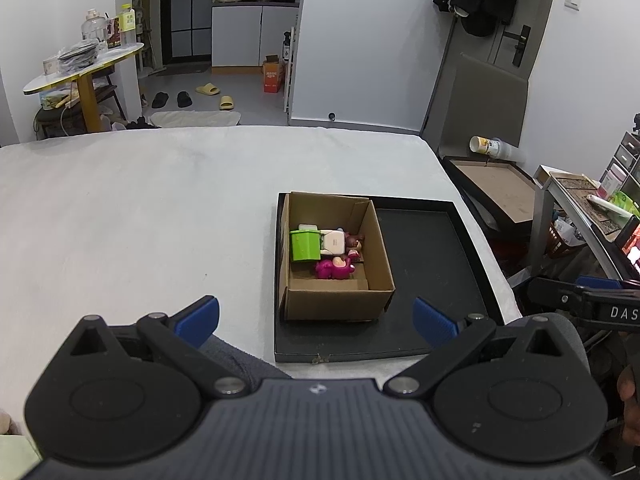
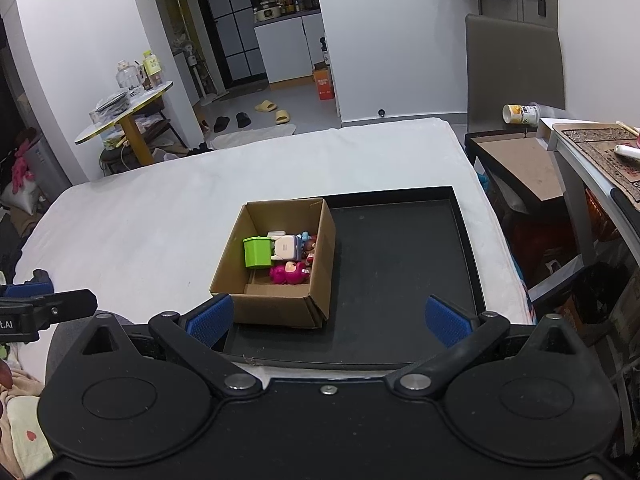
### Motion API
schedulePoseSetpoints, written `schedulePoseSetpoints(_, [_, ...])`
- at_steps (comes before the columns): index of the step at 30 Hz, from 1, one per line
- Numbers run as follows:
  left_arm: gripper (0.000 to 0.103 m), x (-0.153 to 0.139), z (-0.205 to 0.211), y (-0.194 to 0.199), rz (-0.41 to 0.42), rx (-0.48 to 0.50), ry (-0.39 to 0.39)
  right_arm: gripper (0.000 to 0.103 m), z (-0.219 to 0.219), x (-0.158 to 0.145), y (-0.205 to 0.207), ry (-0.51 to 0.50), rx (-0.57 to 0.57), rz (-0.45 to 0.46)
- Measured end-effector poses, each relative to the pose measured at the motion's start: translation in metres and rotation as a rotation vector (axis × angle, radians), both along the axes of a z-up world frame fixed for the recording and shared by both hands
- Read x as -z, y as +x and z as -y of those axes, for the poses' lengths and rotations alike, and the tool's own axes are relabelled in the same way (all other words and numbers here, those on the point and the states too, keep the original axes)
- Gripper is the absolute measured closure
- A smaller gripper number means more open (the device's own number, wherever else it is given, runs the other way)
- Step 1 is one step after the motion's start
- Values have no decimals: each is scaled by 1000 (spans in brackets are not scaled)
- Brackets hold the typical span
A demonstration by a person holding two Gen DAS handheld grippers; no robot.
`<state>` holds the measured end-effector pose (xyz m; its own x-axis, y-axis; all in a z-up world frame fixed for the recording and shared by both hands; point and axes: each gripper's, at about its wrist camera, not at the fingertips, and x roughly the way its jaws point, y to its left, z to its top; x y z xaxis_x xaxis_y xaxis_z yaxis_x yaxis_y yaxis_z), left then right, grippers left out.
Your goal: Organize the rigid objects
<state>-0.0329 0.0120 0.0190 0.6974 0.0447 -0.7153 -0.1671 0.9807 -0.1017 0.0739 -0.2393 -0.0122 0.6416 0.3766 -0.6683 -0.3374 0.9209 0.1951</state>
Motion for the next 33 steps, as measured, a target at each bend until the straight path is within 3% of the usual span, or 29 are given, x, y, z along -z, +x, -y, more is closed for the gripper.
schedulePoseSetpoints(33, [1,7,-2,2,-12,1,-5,0,-1,11,8,4,4,-36])
